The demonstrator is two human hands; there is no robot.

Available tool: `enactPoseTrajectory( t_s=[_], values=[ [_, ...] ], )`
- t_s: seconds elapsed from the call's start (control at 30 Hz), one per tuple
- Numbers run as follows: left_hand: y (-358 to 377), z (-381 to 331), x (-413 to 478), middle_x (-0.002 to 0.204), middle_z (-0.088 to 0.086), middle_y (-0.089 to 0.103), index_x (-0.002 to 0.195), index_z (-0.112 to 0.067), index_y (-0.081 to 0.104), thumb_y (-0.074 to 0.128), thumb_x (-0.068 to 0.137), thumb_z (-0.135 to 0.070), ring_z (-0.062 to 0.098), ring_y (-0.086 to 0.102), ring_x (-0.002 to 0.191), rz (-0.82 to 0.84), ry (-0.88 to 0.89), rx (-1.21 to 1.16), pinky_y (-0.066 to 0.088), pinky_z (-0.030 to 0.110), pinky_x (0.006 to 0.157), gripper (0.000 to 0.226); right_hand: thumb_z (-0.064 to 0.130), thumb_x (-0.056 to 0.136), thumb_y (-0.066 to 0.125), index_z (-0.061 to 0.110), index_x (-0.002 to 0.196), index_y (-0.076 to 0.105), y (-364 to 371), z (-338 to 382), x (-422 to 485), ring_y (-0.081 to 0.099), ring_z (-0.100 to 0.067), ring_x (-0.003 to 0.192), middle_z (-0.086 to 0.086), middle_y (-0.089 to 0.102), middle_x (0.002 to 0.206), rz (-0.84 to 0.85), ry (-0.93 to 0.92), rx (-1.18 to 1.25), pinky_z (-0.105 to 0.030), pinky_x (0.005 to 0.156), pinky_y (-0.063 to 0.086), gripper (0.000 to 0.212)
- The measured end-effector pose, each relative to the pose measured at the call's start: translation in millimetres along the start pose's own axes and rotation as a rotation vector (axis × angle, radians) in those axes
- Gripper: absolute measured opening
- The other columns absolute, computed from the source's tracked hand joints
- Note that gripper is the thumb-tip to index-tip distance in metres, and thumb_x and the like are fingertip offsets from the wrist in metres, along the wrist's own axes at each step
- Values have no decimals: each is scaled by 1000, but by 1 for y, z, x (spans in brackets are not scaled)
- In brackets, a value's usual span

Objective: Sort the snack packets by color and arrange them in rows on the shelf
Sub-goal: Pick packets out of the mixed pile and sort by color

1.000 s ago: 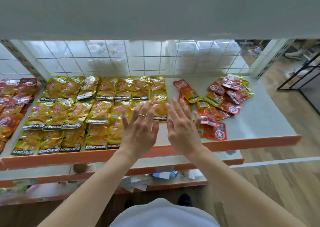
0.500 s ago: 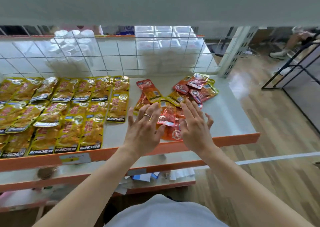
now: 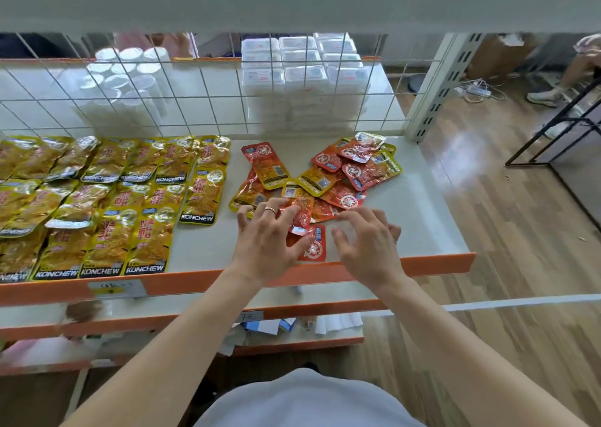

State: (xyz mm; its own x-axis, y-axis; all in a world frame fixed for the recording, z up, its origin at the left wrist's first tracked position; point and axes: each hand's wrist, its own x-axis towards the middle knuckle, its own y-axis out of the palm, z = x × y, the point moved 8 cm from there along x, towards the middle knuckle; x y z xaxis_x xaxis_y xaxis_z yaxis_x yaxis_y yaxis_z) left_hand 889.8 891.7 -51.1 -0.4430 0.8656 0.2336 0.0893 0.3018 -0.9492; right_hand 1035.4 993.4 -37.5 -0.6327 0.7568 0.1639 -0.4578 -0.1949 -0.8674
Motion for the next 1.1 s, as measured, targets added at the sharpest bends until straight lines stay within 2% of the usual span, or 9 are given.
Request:
enactPoseTrajectory(
  t_s=[0.13, 0.3, 0.43, 0.53, 0.67, 0.8, 0.9, 1.03, 1.1],
  values=[
    [-3, -14, 3, 116, 6, 67, 114, -21, 67, 68, 85, -59, 28, 63, 103, -68, 25, 36, 28, 42, 88, 48, 58, 89, 61, 24, 110, 70, 9, 1, -5, 35, -18, 122, 4, 50, 124, 139, 76, -54, -38, 92, 30, 41],
    [-14, -19, -1, 98, 2, 76, 99, -17, 68, 53, 94, -44, 27, 71, 96, -184, 84, -22, 28, 40, 82, 31, 61, 82, 68, 26, 108, 69, 16, 4, -6, 38, -21, 121, 2, 50, 117, 250, 196, 27, -40, 98, 37, 44],
    [-31, -14, -5, 86, 1, 72, 91, -15, 63, 49, 102, -35, 26, 69, 90, -283, 44, -154, 34, 42, 85, 27, 44, 82, 75, 28, 88, 67, 23, 5, -1, 47, -21, 115, 2, 54, 108, 312, 272, 105, -37, 96, 42, 20],
    [-52, -3, -5, 81, 1, 69, 96, -10, 60, 48, 105, -28, 21, 65, 71, -371, -37, -346, 44, 34, 74, 23, 23, 83, 73, 19, 71, 63, 23, 2, 3, 63, -21, 89, 0, 65, 84, 319, 345, 403, -34, 80, 52, 16],
    [-73, 28, -10, 86, -2, 62, 93, -22, 47, 44, 108, -25, 21, 71, 71, -416, -359, -889, 55, 31, 49, 16, 8, 90, 66, 16, 81, 55, -2, -7, 7, 62, -22, 78, -9, 68, 86, 216, 421, 852, -35, 70, 51, 16],
    [-65, 44, -18, 96, 7, 65, 99, -17, 47, 43, 107, -33, 20, 74, 77, -324, -719, -1443, 59, 31, 49, 18, 18, 99, 59, 16, 103, 55, -17, -20, 14, 70, -20, 85, -10, 70, 97, 80, 538, 1065, -34, 70, 61, 5],
    [-62, 45, -21, 101, 9, 64, 103, -16, 46, 56, 100, -24, 20, 73, 83, -267, -767, -1659, 62, 31, 55, 13, 19, 99, 60, 13, 115, 57, -13, -22, 19, 71, -18, 81, -8, 70, 94, 59, 630, 1242, -38, 70, 60, 18],
    [-64, 43, -25, 104, 11, 63, 104, -15, 49, 71, 72, -2, 20, 71, 87, -178, -744, -1815, 61, 26, 65, 41, 6, 95, 60, 8, 123, 55, -4, -1, 24, 72, -26, 97, -11, 71, 104, 211, 614, 1458, -44, 86, 60, 28],
    [-66, 45, -30, 104, 11, 61, 105, -15, 50, 72, 67, 3, 20, 70, 90, -153, -740, -1823, 61, 25, 69, 48, 1, 94, 58, 4, 121, 57, 1, 12, 25, 71, -27, 96, -13, 70, 106, 297, 599, 1498, -41, 85, 60, 27]
  ],
)
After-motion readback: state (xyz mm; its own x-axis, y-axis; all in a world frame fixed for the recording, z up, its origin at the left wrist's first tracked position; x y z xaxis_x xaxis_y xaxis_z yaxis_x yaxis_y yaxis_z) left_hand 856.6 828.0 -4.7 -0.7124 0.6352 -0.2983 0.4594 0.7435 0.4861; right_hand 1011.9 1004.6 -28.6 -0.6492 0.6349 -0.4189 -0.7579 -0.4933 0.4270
